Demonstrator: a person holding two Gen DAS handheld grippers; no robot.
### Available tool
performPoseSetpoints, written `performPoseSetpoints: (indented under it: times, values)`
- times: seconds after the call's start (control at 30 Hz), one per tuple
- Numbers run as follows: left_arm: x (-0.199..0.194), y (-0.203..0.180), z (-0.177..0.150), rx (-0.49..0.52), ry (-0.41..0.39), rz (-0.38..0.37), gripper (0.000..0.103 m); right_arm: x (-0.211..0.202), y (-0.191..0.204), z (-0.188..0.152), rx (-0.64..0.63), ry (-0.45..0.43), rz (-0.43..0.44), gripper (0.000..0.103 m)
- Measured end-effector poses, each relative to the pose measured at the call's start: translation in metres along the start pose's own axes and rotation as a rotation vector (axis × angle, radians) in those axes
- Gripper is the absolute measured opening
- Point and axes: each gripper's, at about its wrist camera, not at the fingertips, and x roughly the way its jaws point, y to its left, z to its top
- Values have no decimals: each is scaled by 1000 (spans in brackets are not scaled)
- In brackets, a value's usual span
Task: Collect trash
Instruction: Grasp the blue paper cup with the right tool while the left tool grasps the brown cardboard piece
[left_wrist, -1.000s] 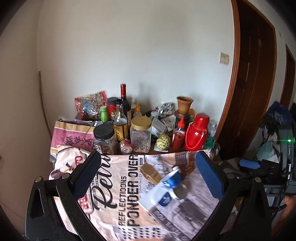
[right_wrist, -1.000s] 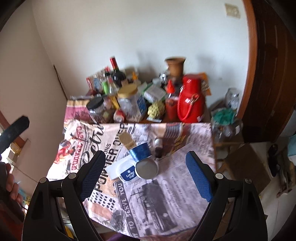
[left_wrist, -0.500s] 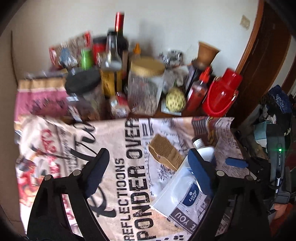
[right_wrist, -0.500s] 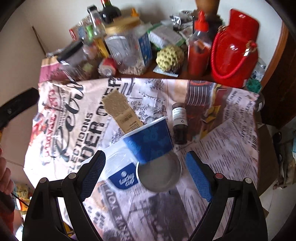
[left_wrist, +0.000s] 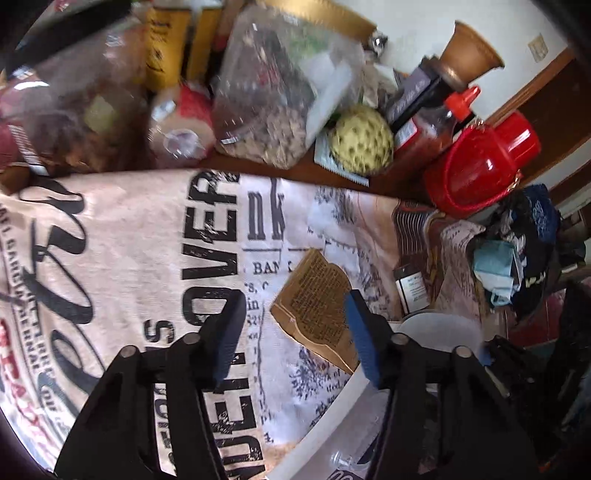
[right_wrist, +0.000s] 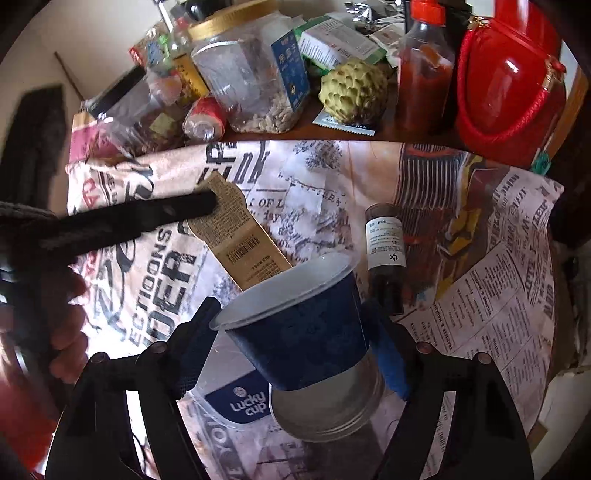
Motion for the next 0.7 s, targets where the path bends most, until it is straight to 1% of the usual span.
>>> performPoseSetpoints:
  times: [0.07, 0.17, 0.27, 0.3, 0.37, 0.43, 0.5, 0.7]
  values:
    - [6, 0, 2, -7, 12, -17, 50, -4, -1, 2, 26, -14, 17, 75]
    - [15, 0, 4, -26, 24, -52, 49, -15, 0, 3, 48, -47, 10, 75]
    - [23, 0, 7, -50, 34, -67, 36, -28, -1, 4, 67, -84, -6, 75]
    - [23, 0, 7, -53, 36, -71, 29, -33, -2, 4, 77, -95, -10, 75]
    - [20, -2, 8, -62, 30, -76, 26, -42, -5, 3, 96, -115, -13, 75]
    - [13, -6, 8, -69, 15, -77, 21, -53, -9, 2, 116, -143, -24, 75]
    - [0, -11, 7, -58, -10, -60, 18, -63, -13, -1, 135, -163, -31, 75]
    - [-60, -39, -1, 25, -137, 68, 16, -99, -26, -9, 178, -228, -35, 75]
